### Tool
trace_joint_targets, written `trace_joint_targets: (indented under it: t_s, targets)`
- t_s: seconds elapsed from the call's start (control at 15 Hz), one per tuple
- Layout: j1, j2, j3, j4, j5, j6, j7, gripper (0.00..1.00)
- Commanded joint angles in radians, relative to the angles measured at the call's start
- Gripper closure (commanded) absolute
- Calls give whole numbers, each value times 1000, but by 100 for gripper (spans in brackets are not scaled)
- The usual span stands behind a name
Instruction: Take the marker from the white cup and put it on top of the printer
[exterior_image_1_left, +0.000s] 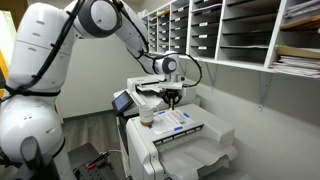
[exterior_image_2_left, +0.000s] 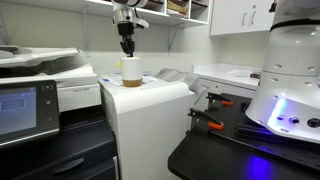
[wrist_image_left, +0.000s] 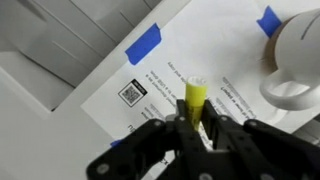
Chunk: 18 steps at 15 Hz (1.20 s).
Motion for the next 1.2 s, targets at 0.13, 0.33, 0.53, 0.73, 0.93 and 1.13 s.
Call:
trace_joint_targets:
  t_s: [0.13, 0.33, 0.53, 0.73, 0.93, 1.13]
  targets:
    - [1, 42, 5, 39, -15, -46, 77, 41]
    - [9, 31, 2, 26, -23, -86, 118, 18]
    - [25, -1, -5, -1, -54, -72, 166, 0]
    - [33, -38, 0, -14, -77, -124, 180, 0]
    - [36, -79, 9, -31, -78, -235, 170, 0]
    - [41, -127, 15, -60, -77, -299, 193, 0]
